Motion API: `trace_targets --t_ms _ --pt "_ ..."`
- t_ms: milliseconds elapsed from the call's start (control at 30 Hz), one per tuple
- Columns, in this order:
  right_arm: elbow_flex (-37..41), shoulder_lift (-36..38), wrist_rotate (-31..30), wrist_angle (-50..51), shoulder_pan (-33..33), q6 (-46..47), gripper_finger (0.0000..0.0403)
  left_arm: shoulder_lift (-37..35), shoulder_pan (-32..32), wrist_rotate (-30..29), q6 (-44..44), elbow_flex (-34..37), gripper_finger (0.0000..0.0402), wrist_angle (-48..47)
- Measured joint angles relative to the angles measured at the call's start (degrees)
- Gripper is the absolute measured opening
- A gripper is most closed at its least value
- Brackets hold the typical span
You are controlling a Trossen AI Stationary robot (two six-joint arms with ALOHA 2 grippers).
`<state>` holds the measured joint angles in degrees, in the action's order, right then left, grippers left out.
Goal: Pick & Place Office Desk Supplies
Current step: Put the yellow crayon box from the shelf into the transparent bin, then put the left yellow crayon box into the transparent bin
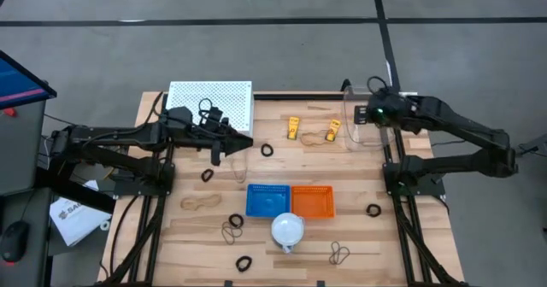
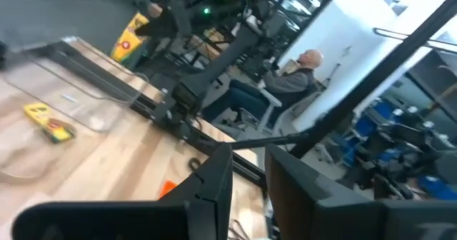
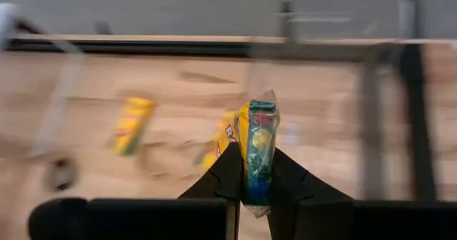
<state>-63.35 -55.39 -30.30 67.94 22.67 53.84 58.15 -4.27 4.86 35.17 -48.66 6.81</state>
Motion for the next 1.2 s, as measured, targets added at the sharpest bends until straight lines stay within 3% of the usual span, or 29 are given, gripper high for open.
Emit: trace_targets --t_ms 333,667,967,1200 --pt "0.0 -16.82 -4.47 0.42 12.25 -18.12 0.003 1.55 0.0 -4.41 -0.23 0.02 0.0076 -0.23" --pt "0.0 -32.4 -7.4 -3.73 17.13 -27.36 0.0071 1.82 0.0 -6.02 0.07 0.0 0.0076 1.08" --pt "0.0 -34.07 -7.88 -7.8 19.09 -27.33 0.0113 1.82 0.07 -6.56 2.51 0.0 0.0076 1.14" --pt "0.0 -31.19 -7.11 -8.01 23.66 -26.96 0.0182 1.82 0.07 -6.58 2.81 0.0 0.0076 1.14"
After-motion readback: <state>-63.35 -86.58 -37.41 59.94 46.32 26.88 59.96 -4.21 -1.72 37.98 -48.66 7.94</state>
